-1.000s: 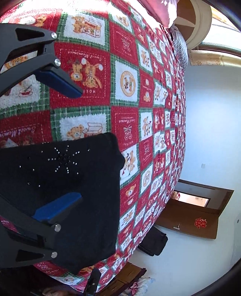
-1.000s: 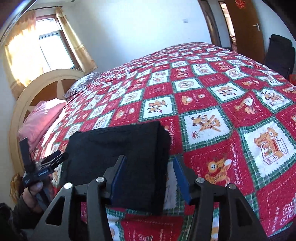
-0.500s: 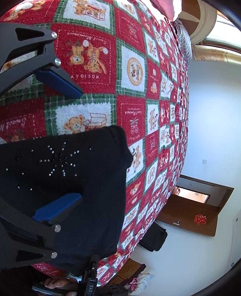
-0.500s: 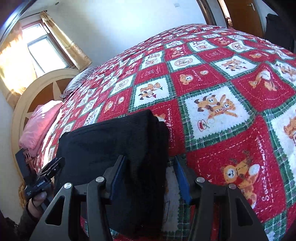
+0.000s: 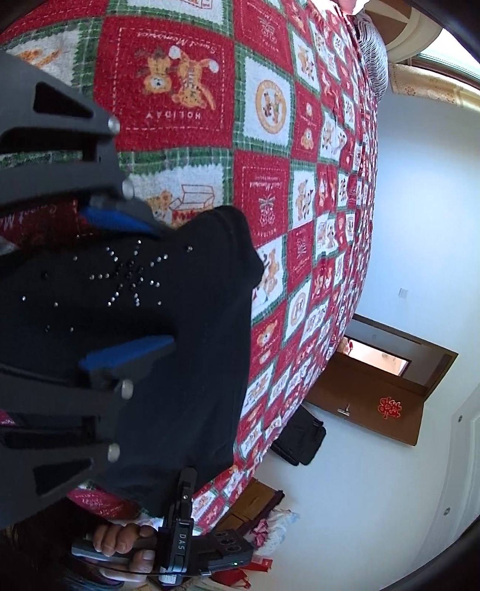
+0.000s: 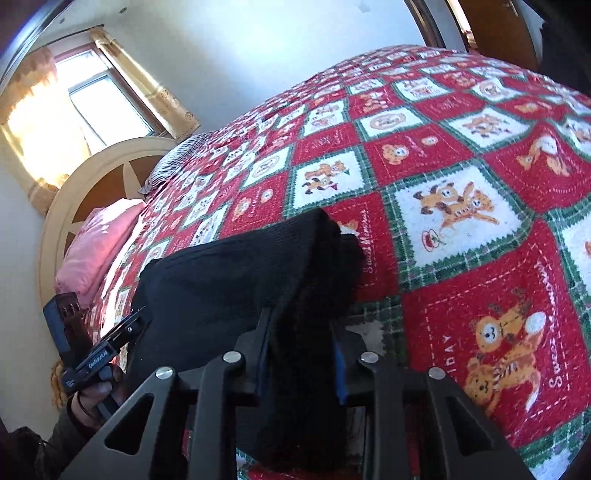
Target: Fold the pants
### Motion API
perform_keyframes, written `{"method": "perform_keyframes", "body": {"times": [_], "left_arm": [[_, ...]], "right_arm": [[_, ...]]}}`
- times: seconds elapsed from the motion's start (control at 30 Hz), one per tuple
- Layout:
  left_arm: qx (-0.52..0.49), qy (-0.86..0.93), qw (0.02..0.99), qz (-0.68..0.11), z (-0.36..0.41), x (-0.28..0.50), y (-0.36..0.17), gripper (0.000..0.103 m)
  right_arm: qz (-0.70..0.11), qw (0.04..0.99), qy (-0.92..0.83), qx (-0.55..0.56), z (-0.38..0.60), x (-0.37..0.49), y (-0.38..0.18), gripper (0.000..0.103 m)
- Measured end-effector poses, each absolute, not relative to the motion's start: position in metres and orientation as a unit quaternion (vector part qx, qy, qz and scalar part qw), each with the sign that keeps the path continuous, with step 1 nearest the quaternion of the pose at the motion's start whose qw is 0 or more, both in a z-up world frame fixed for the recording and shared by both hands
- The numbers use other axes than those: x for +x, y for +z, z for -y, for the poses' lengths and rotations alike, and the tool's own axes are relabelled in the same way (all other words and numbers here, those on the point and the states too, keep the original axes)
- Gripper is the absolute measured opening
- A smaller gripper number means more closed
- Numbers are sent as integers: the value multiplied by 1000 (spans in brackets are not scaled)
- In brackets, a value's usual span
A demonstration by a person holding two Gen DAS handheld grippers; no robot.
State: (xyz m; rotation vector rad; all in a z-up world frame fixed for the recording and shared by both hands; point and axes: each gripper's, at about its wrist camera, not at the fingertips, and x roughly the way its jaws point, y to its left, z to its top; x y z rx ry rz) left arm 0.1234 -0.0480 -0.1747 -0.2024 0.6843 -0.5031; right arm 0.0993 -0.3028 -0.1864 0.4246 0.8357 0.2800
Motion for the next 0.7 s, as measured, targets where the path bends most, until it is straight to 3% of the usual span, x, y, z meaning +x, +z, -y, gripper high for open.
{"method": "perform_keyframes", "body": {"times": [0.07,0.27,0.7], "left_arm": [[-111,-249,902,-335,45,124,-173,21],[-126,-252,905,-319,35,113,-157,12],[-150,-124,947,-256,-72,95,-119,11]], "right_arm": [[-391,889,139,193,297,95,-178,26],[-363,906,163,147,274,87,-146,25],[-363,881,286,100,149,204,-117,25]]}}
